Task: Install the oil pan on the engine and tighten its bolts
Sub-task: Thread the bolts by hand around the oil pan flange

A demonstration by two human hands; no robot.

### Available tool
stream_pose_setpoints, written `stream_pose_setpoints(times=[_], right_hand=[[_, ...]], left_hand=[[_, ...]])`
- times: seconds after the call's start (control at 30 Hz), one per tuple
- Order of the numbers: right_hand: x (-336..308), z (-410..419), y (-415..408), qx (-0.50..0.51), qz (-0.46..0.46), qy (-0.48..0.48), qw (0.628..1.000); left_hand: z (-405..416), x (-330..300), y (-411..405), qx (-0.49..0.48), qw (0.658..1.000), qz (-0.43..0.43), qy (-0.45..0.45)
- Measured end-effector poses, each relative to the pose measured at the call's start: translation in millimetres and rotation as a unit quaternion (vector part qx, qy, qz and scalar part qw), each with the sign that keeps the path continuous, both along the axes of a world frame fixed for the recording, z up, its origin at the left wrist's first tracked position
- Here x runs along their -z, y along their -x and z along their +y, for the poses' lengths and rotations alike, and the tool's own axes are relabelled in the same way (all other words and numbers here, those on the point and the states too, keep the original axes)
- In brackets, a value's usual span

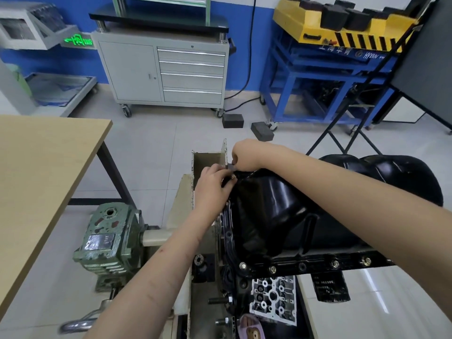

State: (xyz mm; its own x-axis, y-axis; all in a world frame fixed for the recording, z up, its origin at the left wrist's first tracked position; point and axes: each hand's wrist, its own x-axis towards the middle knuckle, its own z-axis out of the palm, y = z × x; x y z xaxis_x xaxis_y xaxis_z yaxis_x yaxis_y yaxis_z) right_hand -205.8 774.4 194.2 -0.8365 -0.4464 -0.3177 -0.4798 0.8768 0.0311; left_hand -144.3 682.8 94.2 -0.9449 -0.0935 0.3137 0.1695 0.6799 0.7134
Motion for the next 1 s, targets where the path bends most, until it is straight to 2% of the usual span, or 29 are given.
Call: stream_pose_setpoints(times=[0.1, 0.23, 0.37, 0.47, 0.63, 0.77, 0.9, 1.0], right_hand=[[-7.2, 10.7, 7.5, -0.029, -0.036, 0.003, 0.999], [-12.9, 18.9, 19.3, -0.095, -0.061, 0.008, 0.994], [-1.3, 13.6, 20.6, -0.207, -0.081, 0.031, 0.974], [2.6, 10.3, 20.8, -0.267, -0.108, 0.041, 0.957], [10.5, 3.4, 24.1, -0.365, -0.039, -0.054, 0.929], [12.3, 3.6, 24.9, -0.406, -0.052, -0.062, 0.91], [9.0, 2.3, 27.6, -0.453, -0.056, -0.041, 0.889], [1.3, 3.2, 40.5, -0.408, -0.085, 0.03, 0.908]], left_hand=[[3.8, 2.8, -0.2, -0.034, 0.993, -0.024, -0.108], [9.2, 4.0, -3.3, -0.059, 0.961, -0.077, -0.259], [20.8, 5.7, -10.8, -0.129, 0.934, -0.095, -0.319], [28.8, -1.8, -12.6, -0.184, 0.929, -0.089, -0.307], [36.3, -8.4, -12.3, -0.254, 0.923, -0.114, -0.267], [42.9, -6.8, -15.6, -0.271, 0.929, -0.118, -0.22], [42.3, -4.0, -15.7, -0.277, 0.932, -0.11, -0.205], [41.6, -0.8, -15.4, -0.283, 0.933, -0.109, -0.195]])
